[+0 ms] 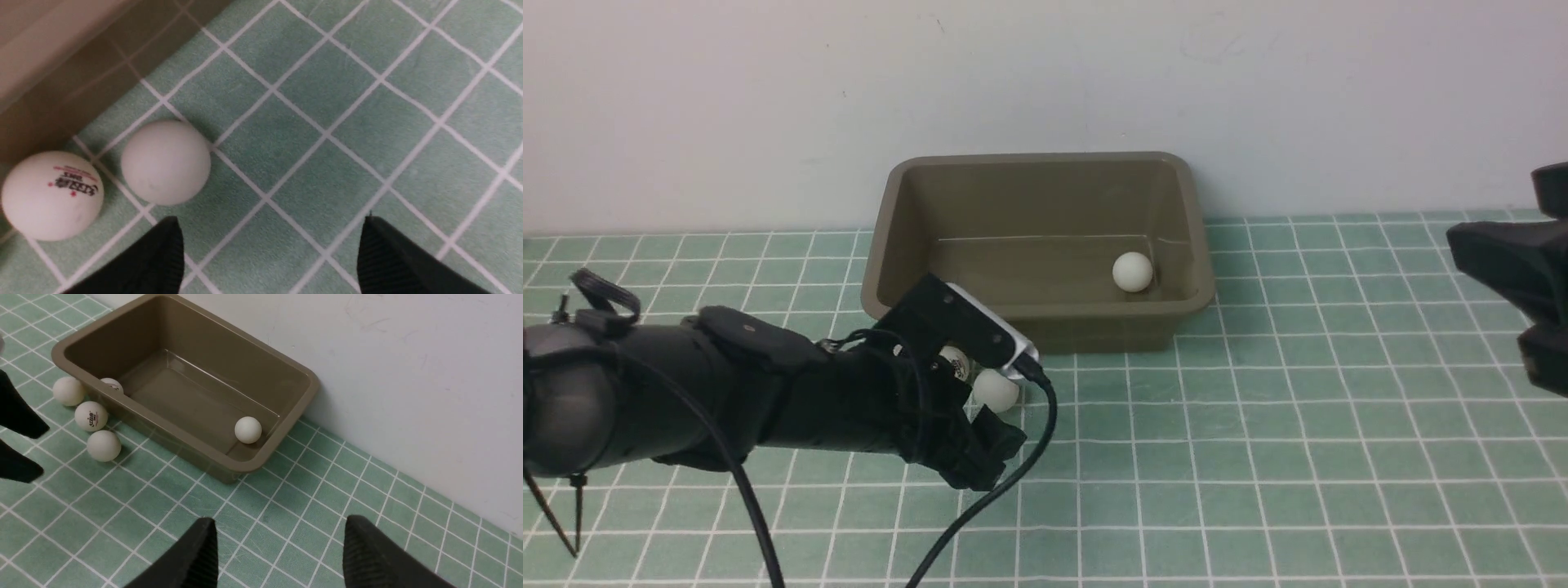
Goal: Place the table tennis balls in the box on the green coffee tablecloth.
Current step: 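Reach for and grasp a ping pong ball on the table beside the basket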
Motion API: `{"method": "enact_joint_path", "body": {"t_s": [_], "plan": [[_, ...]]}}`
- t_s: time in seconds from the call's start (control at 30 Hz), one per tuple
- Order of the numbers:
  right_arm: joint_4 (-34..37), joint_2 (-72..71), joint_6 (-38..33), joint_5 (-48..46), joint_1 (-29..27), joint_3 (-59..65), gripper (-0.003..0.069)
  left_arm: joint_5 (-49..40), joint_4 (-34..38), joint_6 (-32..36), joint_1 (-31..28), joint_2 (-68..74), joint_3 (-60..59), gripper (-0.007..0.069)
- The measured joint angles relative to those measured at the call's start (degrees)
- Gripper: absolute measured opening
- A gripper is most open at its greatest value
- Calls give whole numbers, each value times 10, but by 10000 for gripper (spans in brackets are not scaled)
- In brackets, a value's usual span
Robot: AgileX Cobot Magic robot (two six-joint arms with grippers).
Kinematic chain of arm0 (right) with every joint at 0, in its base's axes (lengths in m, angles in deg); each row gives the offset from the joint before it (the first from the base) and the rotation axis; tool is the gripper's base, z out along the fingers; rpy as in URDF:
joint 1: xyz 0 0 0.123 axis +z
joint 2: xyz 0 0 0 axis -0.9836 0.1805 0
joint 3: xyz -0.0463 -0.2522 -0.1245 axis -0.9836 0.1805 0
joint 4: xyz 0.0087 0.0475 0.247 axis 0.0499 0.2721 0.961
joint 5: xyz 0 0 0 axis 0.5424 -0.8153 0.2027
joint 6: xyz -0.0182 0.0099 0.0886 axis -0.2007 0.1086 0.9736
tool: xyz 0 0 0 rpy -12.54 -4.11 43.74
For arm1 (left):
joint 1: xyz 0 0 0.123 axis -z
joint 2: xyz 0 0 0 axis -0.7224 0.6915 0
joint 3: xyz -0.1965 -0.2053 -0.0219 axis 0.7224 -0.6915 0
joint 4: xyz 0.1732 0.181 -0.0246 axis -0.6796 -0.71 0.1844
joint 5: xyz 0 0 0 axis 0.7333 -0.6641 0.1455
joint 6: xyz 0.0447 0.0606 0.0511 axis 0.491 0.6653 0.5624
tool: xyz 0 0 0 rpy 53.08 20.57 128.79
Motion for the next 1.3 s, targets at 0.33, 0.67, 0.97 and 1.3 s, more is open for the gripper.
{"method": "enact_joint_path", "body": {"t_s": [0.33,0.67,0.97,1.3], "plan": [[0,0,0,1,0,0,385,53,119,65,18,71,66,513],[0,0,0,0,0,0,385,55,122,75,18,113,100,513],[0,0,0,0,0,0,385,65,122,79,18,122,100,513],[-13,0,0,11,0,0,385,-30,120,79,19,122,100,513]]}}
